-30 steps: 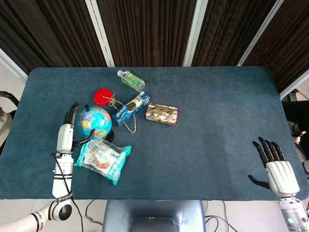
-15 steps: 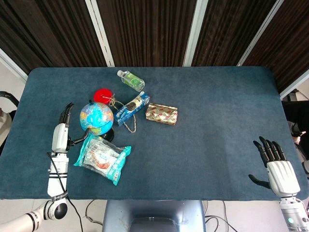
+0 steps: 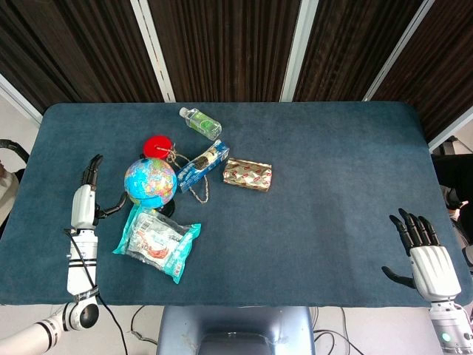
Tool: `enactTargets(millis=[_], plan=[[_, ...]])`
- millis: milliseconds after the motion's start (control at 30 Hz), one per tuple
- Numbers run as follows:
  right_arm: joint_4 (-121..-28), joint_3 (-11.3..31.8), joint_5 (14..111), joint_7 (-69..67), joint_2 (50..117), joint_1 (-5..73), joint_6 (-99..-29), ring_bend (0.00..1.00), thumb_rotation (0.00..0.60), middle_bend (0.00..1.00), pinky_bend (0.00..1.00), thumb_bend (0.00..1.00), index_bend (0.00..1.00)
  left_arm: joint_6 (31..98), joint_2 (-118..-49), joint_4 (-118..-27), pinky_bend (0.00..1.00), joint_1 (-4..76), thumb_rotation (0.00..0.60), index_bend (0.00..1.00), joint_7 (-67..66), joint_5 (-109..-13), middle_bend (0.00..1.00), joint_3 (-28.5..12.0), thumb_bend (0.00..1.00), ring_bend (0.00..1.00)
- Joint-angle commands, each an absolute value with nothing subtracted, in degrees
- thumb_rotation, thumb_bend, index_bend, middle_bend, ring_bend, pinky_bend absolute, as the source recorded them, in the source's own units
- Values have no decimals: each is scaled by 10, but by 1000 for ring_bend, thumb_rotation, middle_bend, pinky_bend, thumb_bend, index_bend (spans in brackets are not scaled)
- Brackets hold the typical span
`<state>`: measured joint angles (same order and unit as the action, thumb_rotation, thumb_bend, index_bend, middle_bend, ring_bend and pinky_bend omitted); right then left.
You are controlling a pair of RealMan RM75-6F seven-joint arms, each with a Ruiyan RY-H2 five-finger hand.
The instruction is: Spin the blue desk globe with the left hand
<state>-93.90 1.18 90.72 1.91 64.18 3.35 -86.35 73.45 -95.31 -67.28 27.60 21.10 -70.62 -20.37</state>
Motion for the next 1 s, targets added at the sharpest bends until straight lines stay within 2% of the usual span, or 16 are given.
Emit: enactTargets(millis=[33, 267, 633, 867, 1000], plan=[[-939, 12, 907, 20, 642, 33, -864, 0, 600, 0, 0, 238, 0, 723, -954, -661, 0, 281, 585, 0, 213, -697, 0, -209, 304, 0], [-939, 12, 907, 20, 642, 32, -865, 0, 600, 0, 0, 238, 0, 704, -959, -634, 0, 288, 587, 0, 223, -686, 0, -213, 305, 0], [-939, 13, 908, 21, 642, 31, -868, 0, 600, 0, 0, 238, 0, 720, -948, -629, 0, 277, 586, 0, 226, -700, 0, -202, 318, 0], [-939, 12, 907, 25, 644, 32, -864, 0, 600, 0, 0, 238, 0, 759, -916, -638, 0, 255, 577, 0, 182, -723, 0, -184, 349, 0], [-940, 11, 908, 30, 645, 34, -860, 0, 600, 0, 0, 238, 0, 768, -857, -696, 0, 232, 592, 0, 205, -770, 0, -149, 360, 0]])
